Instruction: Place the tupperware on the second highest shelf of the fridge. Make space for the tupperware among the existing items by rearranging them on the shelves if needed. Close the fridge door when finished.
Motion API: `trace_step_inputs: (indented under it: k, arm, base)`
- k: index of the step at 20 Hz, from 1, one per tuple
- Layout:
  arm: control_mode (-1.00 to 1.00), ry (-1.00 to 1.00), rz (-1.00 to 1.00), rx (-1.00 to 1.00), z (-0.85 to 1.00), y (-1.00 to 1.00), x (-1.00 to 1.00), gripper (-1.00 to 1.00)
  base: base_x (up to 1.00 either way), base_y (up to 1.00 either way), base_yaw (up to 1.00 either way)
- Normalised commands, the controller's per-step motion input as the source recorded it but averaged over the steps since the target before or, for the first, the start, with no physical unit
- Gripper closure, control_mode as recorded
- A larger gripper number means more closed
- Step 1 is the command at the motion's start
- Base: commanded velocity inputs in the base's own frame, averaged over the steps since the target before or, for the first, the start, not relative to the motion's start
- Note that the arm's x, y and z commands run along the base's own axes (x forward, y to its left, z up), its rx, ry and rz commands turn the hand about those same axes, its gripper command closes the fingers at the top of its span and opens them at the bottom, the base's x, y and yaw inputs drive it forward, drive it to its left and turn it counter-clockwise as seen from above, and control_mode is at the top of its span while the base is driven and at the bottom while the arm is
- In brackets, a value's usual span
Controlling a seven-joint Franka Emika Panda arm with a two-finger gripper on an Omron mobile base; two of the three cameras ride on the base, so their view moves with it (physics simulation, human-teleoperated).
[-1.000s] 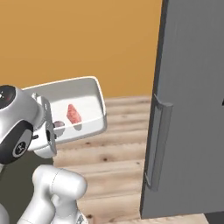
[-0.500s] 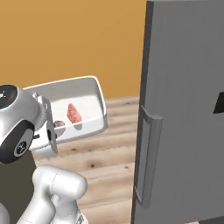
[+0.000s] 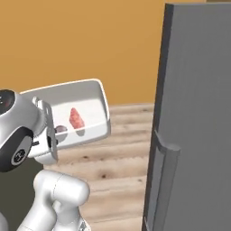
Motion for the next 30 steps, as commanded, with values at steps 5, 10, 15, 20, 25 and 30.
trace_step_inputs:
  k: [5, 10, 15, 20, 25, 30]
  arm:
    - [1.00, 0.00, 0.00, 0.00, 0.00, 0.00, 0.00, 1.00]
    - [1.00, 0.00, 0.00, 0.00, 0.00, 0.00, 0.00, 1.00]
    - [1.00, 0.00, 0.00, 0.00, 0.00, 0.00, 0.00, 1.00]
    - [1.00, 0.00, 0.00, 0.00, 0.00, 0.00, 0.00, 1.00]
    - [1.00, 0.00, 0.00, 0.00, 0.00, 0.00, 0.00, 1.00]
    - [1.00, 0.00, 0.00, 0.00, 0.00, 0.00, 0.00, 1.00]
  base:
    - [0.99, 0.00, 0.67]
    - [0.84, 0.00, 0.27]
    - [0.19, 0.00, -0.67]
    - [0.00, 0.00, -0.89]
    - [0.00, 0.00, -0.89]
    - [0.00, 0.01, -0.88]
